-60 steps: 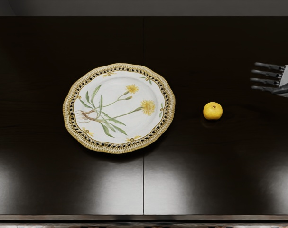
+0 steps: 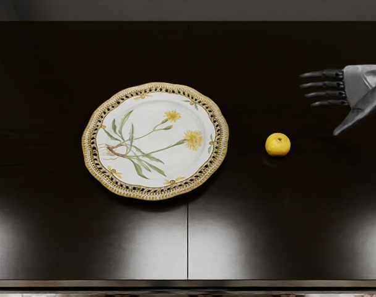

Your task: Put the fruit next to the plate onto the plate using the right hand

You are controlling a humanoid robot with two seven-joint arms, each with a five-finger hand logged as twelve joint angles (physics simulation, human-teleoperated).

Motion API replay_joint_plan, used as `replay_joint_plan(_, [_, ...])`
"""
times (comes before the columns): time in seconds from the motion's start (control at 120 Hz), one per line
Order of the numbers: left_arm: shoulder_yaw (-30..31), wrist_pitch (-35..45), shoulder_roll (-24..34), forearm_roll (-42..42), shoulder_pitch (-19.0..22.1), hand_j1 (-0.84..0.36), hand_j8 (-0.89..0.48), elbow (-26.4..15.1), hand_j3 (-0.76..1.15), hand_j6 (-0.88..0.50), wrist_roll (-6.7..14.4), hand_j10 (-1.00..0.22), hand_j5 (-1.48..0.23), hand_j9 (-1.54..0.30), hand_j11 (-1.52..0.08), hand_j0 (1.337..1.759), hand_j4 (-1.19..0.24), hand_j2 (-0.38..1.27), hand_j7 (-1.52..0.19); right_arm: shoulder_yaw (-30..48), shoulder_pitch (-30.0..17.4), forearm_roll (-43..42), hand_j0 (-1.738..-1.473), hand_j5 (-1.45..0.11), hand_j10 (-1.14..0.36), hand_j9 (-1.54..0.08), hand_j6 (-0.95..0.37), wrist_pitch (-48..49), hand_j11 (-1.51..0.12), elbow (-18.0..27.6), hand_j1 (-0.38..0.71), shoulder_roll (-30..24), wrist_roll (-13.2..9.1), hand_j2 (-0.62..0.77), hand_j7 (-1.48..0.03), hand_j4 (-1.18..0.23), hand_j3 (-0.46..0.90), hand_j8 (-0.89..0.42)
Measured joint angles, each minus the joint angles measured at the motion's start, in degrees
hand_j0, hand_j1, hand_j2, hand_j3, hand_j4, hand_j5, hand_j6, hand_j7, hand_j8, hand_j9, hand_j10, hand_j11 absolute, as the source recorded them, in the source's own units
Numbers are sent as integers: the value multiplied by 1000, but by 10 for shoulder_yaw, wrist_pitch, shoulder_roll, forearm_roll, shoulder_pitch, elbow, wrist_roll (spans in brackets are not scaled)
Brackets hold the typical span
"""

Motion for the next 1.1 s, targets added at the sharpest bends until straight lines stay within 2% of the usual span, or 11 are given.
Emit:
replay_joint_plan(0.075, [0, 0, 0, 0, 0, 339, -9, 0, 0, -9, 0, -9, -11, -11, -11, 1658, -9, 2, -11, 1, 13, -73, -1658, -143, -109, -143, -109, -9, -143, 71, -218, -1, -6, -21, -143, -109, 0, -109])
replay_joint_plan(0.167, [0, 0, 0, 0, 0, 339, -9, 0, 0, -9, 0, -9, -11, -11, -11, 1658, -9, 2, -11, -11, 18, -151, -1658, -157, -121, -157, -122, -97, -157, 144, -205, 6, -23, -23, -157, -121, 0, -121])
replay_joint_plan(0.25, [0, 0, 0, 0, -1, 339, -9, 0, 0, -9, 0, -9, -11, -11, -11, 1658, -9, 2, -11, -54, 20, -186, -1658, -172, -133, -172, -134, -216, -172, 188, -192, 18, -31, -25, -172, -134, 0, -134])
replay_joint_plan(0.333, [0, 0, 0, 0, 0, 339, -9, 0, 0, -9, 0, -9, -11, -11, -11, 1658, -9, 2, -11, -105, 22, -226, -1658, -196, -153, -196, -154, -334, -196, 209, -170, 49, -42, -29, -196, -153, 0, -154])
replay_joint_plan(0.458, [0, 0, 0, 0, 0, 339, -9, 0, 0, -9, 0, -9, -11, -11, -11, 1658, -9, 2, -11, -139, 23, -339, -1658, -215, -168, -215, -170, -438, -215, 213, -153, 86, -59, -31, -214, -168, 0, -169])
replay_joint_plan(0.55, [0, 0, 0, 0, 0, 339, -9, 0, 0, -9, 0, -9, -11, -11, -11, 1658, -9, 2, -11, -149, 20, -386, -1658, -222, -174, -222, -176, -478, -222, 213, -146, 109, -64, -32, -222, -174, 0, -175])
replay_joint_plan(0.725, [0, 0, 0, 0, 0, 339, -9, 0, 0, -9, 0, -9, -11, -11, -11, 1658, -9, 2, -11, -160, -36, -458, -1658, -236, -184, -236, -186, -545, -235, 190, -134, 178, -66, -34, -235, -184, 0, -185])
replay_joint_plan(0.85, [0, 0, 0, 0, 0, 339, -9, 0, 0, -9, 0, -9, -11, -11, -11, 1658, -9, 2, -11, -163, -61, -495, -1658, -240, -187, -240, -190, -587, -240, 185, -130, 181, -67, -34, -240, -188, 0, -189])
replay_joint_plan(1.1, [0, 0, 0, 0, 0, 339, -9, 0, 0, -9, 0, -9, -11, -11, -11, 1658, -9, 2, -11, -163, -76, -539, -1658, -242, -189, -242, -191, -650, -242, 164, -128, 190, -67, -34, -242, -189, 0, -190])
